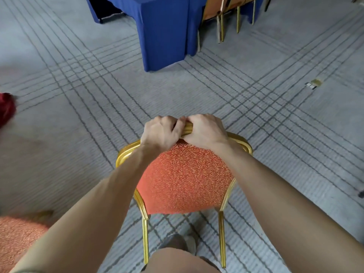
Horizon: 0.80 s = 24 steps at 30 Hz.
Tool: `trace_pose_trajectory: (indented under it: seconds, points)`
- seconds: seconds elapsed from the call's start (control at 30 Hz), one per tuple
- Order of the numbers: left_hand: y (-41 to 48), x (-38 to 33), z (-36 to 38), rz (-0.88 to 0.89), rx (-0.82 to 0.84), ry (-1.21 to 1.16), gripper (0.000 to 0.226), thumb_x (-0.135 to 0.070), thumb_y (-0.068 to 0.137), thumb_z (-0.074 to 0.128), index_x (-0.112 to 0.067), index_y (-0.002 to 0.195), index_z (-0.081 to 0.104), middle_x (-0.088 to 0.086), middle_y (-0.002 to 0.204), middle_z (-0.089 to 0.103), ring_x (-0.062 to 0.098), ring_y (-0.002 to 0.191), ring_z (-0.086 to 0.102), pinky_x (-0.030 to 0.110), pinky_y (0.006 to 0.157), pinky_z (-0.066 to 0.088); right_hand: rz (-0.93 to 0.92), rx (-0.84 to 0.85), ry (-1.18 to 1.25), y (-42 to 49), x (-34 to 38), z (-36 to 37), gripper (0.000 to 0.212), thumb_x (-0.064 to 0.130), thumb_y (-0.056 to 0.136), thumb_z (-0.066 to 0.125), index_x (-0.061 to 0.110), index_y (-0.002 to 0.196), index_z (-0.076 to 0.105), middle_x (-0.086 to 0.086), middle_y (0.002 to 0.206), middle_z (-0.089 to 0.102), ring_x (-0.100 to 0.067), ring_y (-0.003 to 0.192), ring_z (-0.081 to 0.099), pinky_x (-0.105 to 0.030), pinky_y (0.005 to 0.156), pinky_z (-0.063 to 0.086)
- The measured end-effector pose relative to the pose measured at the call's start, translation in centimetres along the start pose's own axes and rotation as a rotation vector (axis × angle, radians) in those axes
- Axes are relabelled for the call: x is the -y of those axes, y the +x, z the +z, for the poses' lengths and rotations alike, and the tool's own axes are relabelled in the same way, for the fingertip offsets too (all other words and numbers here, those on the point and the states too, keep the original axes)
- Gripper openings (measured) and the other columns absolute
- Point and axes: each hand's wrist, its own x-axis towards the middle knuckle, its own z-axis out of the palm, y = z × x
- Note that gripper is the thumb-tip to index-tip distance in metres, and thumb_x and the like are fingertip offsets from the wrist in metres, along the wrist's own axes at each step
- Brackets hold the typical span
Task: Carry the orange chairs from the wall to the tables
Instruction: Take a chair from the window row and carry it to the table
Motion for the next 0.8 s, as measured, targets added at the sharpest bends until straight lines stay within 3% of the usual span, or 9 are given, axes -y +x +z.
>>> trace_pose_trajectory:
  seconds: [0.1,0.17,0.23,0.3,0.43,0.6,0.7,0.8]
  points:
    - [3.7,0.1,0.0,0.037,-0.001,0.008,0.041,-0.042,0.105,0.034,-0.018,0.102,0.067,0.015,0.099,0.070,0.041,0.096,0.063,0.050,0.081,0.051,0.007,0.029,-0.003,3.8,-1.3,-0.4,0.037,0.059,0.078,0.059,0.025,0.090,0.067,0.000,0.083,0.070,-0.028,0.080,0.063,-0.031,0.067,0.036]
    - [6.8,1.5,-0.2,0.005,0.000,0.010,0.041,-0.043,0.105,0.032,-0.022,0.109,0.067,0.014,0.103,0.069,0.040,0.098,0.062,0.048,0.080,0.050,-0.001,0.054,-0.008,7.4,-1.6,-0.1,0.039,0.060,0.077,0.061,0.025,0.091,0.069,0.000,0.080,0.068,-0.024,0.075,0.056,-0.031,0.068,0.037]
    - [10.0,3.1,0.2,0.039,0.037,0.145,0.042,-0.041,0.106,0.027,-0.025,0.131,0.057,0.013,0.115,0.066,0.039,0.102,0.061,0.042,0.073,0.045,0.005,0.092,-0.018,11.2,-1.8,0.1,0.039,0.061,0.077,0.061,0.025,0.090,0.069,0.002,0.075,0.062,-0.022,0.072,0.051,-0.031,0.068,0.038]
    - [13.3,4.3,0.9,0.118,0.080,0.288,0.042,-0.038,0.107,0.023,-0.021,0.139,0.045,0.014,0.119,0.062,0.040,0.102,0.060,0.042,0.068,0.042,0.036,0.138,-0.014,14.7,-2.9,0.5,0.038,0.061,0.076,0.062,0.026,0.089,0.069,0.004,0.073,0.059,-0.022,0.072,0.053,-0.031,0.067,0.038]
    - [20.7,6.3,2.3,0.066,0.123,0.278,0.038,-0.037,0.107,0.021,-0.018,0.125,0.049,0.011,0.115,0.062,0.038,0.102,0.060,0.045,0.070,0.043,0.069,0.218,0.023,22.4,-5.6,1.5,0.041,0.061,0.073,0.066,0.021,0.082,0.066,0.002,0.075,0.063,-0.026,0.079,0.062,-0.031,0.065,0.040]
    - [28.7,8.5,3.7,0.062,0.229,0.274,0.032,-0.032,0.107,0.028,-0.016,0.120,0.051,0.010,0.110,0.062,0.037,0.097,0.061,0.048,0.072,0.052,0.050,0.348,0.072,30.0,-7.5,1.3,0.039,0.061,0.074,0.069,0.023,0.077,0.061,0.005,0.076,0.063,-0.020,0.076,0.061,-0.030,0.067,0.044]
    - [32.3,8.9,4.1,0.111,0.251,0.249,0.033,-0.030,0.107,0.026,-0.013,0.109,0.054,0.008,0.099,0.063,0.031,0.083,0.059,0.040,0.061,0.046,0.022,0.400,0.056,33.0,-8.6,1.0,0.041,0.063,0.074,0.068,0.023,0.083,0.061,0.007,0.078,0.062,-0.020,0.079,0.064,-0.032,0.069,0.047]
    - [35.8,8.9,3.4,0.132,0.226,0.223,0.033,-0.028,0.106,0.024,-0.013,0.103,0.053,0.004,0.091,0.061,0.030,0.082,0.060,0.037,0.057,0.039,0.013,0.396,0.029,35.8,-9.4,-0.6,0.040,0.060,0.077,0.069,0.022,0.084,0.058,0.007,0.076,0.057,-0.020,0.076,0.058,-0.030,0.067,0.041]
